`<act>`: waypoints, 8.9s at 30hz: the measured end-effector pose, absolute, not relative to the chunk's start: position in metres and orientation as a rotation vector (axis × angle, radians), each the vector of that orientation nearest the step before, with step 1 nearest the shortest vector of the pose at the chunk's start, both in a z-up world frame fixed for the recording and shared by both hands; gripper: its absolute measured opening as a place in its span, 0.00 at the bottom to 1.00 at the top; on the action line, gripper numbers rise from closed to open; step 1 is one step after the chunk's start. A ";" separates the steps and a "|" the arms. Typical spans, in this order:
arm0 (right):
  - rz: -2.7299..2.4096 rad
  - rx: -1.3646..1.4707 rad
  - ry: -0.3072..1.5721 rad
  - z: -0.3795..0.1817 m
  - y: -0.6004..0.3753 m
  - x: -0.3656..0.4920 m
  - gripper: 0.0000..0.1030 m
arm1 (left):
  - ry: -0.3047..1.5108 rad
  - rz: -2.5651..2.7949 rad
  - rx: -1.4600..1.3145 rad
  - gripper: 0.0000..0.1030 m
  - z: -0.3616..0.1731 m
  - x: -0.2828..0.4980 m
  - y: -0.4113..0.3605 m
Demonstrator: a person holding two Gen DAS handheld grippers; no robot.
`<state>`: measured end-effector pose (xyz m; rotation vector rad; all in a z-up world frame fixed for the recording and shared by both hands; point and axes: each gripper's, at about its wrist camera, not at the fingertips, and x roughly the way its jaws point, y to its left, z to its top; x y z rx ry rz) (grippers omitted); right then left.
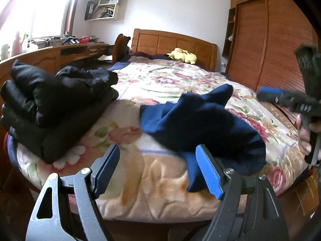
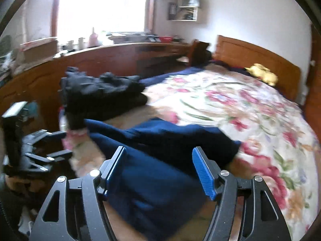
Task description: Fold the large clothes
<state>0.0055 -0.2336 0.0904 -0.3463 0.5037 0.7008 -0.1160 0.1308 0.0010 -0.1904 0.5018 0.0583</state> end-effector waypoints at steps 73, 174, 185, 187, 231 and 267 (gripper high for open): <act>0.515 -0.099 0.897 -0.038 -0.191 0.270 0.80 | 0.669 -0.186 -0.251 0.33 -0.058 -0.103 0.096; 0.523 -0.197 0.390 0.039 -0.097 0.033 0.76 | 0.395 0.138 -0.056 0.80 0.047 -0.066 0.156; 0.414 -0.148 0.421 0.022 -0.143 0.015 0.76 | 0.442 0.021 -0.074 0.80 0.013 -0.020 0.073; 0.393 -0.147 0.408 0.023 -0.148 0.013 0.76 | 0.460 0.011 -0.073 0.80 0.008 -0.012 0.061; 0.220 -0.071 0.289 0.015 -0.194 0.006 0.76 | 0.421 -0.051 -0.034 0.80 0.013 0.016 -0.020; 0.241 -0.091 0.284 0.014 -0.204 0.007 0.76 | 0.418 -0.035 -0.040 0.80 0.013 0.014 -0.012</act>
